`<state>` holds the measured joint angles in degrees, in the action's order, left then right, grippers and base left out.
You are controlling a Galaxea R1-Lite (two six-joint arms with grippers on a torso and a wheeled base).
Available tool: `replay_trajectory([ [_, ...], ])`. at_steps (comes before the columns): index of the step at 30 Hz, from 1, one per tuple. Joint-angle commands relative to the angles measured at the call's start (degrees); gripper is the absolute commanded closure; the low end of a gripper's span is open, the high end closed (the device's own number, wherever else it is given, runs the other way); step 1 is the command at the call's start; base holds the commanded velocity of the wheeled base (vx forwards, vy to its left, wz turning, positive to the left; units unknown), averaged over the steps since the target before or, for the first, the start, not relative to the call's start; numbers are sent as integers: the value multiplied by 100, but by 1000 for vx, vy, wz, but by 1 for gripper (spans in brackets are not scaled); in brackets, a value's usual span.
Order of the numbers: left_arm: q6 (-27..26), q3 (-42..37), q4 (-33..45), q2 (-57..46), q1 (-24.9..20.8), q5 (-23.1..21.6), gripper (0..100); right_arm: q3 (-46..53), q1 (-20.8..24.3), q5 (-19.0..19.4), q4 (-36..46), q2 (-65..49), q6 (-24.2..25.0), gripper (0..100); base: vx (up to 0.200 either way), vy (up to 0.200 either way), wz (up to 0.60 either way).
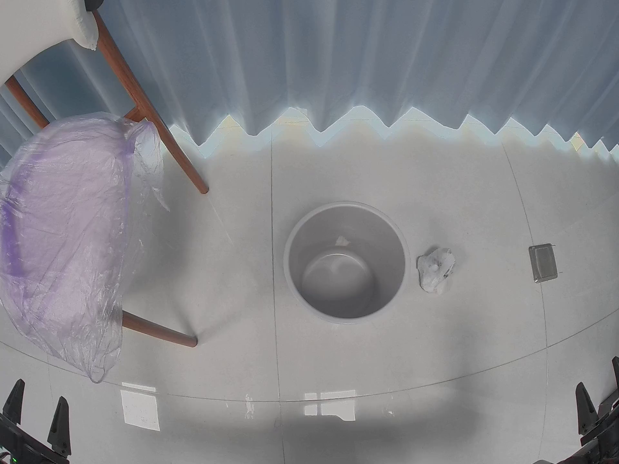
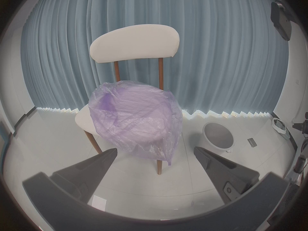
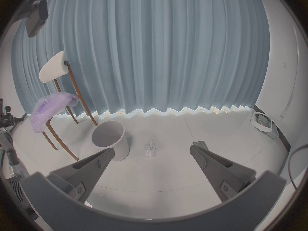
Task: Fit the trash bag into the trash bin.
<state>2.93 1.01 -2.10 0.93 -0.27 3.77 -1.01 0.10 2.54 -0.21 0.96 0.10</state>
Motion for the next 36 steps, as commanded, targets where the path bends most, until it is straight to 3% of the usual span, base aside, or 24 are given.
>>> replay_trajectory([
  [1, 6, -101, -1, -93, 0, 1, 0, 101, 8, 1, -6, -96, -10, 0, 0, 0, 0],
  [12, -55, -101, -10, -93, 0, -16, 0, 101, 8, 1, -6, -96, -10, 0, 0, 0, 0],
  [16, -38, -101, -907, -93, 9, -8, 0, 101, 8, 1, -6, -96, -19, 0, 0, 0, 0],
  [28, -152, -66, -871, -93, 0, -192, 0, 101, 8, 1, -6, -96, -19, 0, 0, 0, 0],
  [36, -293, 198, -696, -93, 9, -719, 0, 101, -1, 1, -6, -96, -19, 0, 0, 0, 0],
])
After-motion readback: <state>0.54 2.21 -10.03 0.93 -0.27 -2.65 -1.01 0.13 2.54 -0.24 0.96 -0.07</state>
